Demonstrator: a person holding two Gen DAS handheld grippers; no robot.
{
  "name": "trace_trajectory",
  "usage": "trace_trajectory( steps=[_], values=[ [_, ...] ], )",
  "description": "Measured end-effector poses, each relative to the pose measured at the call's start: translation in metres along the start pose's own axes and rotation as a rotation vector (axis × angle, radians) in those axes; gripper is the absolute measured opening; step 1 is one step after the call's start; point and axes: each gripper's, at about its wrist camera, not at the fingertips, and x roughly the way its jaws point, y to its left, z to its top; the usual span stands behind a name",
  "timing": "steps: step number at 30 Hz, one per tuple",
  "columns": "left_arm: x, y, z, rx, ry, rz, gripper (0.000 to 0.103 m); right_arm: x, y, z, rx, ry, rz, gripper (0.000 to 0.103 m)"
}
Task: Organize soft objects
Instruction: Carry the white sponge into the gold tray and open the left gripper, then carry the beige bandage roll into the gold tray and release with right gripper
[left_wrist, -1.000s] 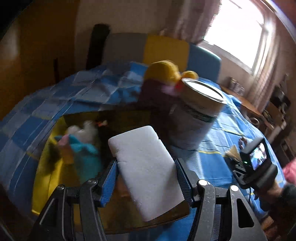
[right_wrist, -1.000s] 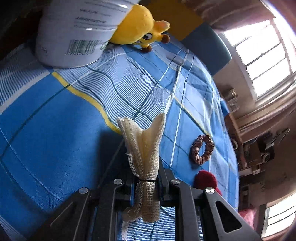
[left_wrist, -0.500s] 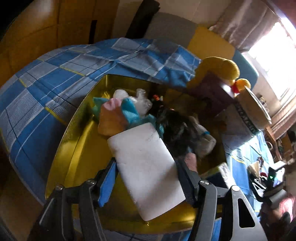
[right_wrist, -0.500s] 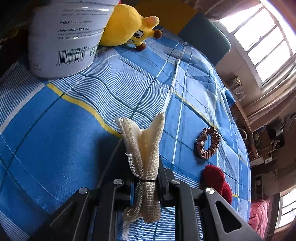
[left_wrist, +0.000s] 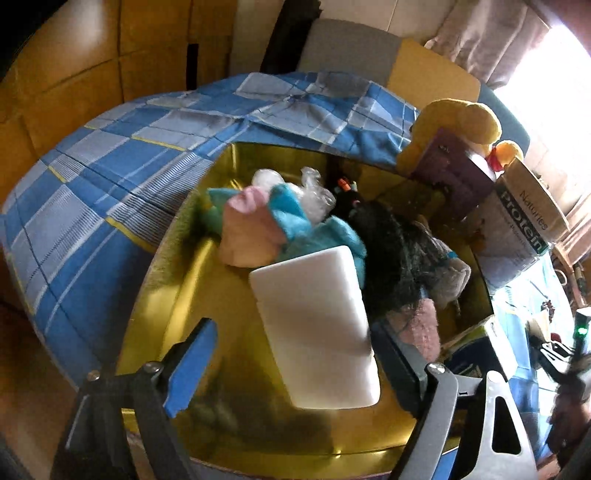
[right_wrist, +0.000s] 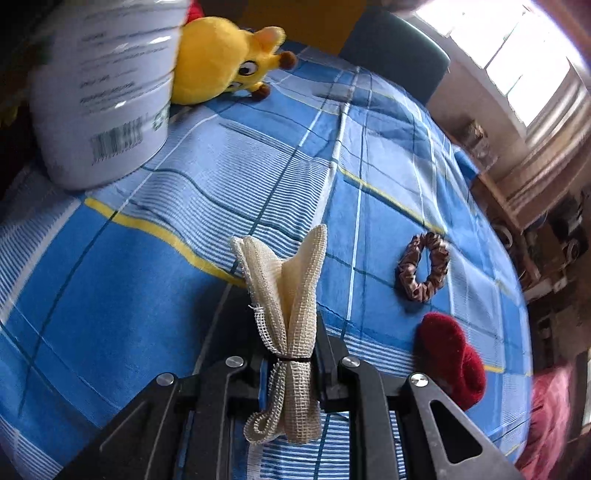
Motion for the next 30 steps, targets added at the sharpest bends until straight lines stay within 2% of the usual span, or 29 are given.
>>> trace_trajectory(
  steps=[8, 12, 15, 19, 23, 26, 30],
  values=[
    [-0.028, 0.000, -0.002, 0.073, -0.123, 0.074, 0.086, 0.006, -0.025, 0.002, 0.178, 0.034, 0.120, 0.019],
    [-0.036, 0.003, -0.002, 0.075, -0.147, 0.063, 0.086, 0.011, -0.043, 0.011, 0.295, 0.095, 0.184, 0.019],
    [-0.039, 0.004, -0.001, 0.074, -0.157, 0.038, 0.086, 0.012, -0.063, 0.034, 0.380, 0.106, 0.181, 0.019],
    [-0.047, 0.003, -0.001, 0.081, -0.178, 0.026, 0.086, 0.003, -0.079, 0.092, 0.420, 0.089, 0.127, 0.019],
    [-0.053, 0.009, 0.000, 0.071, -0.194, 0.019, 0.086, -0.007, -0.079, 0.153, 0.427, 0.063, 0.072, 0.019],
    [-0.057, 0.017, 0.001, 0.059, -0.204, 0.014, 0.086, -0.018, -0.068, 0.202, 0.411, 0.036, 0.042, 0.019],
    [-0.061, 0.027, 0.003, 0.056, -0.221, 0.040, 0.088, -0.037, -0.043, 0.267, 0.376, -0.023, 0.049, 0.019]
  ],
)
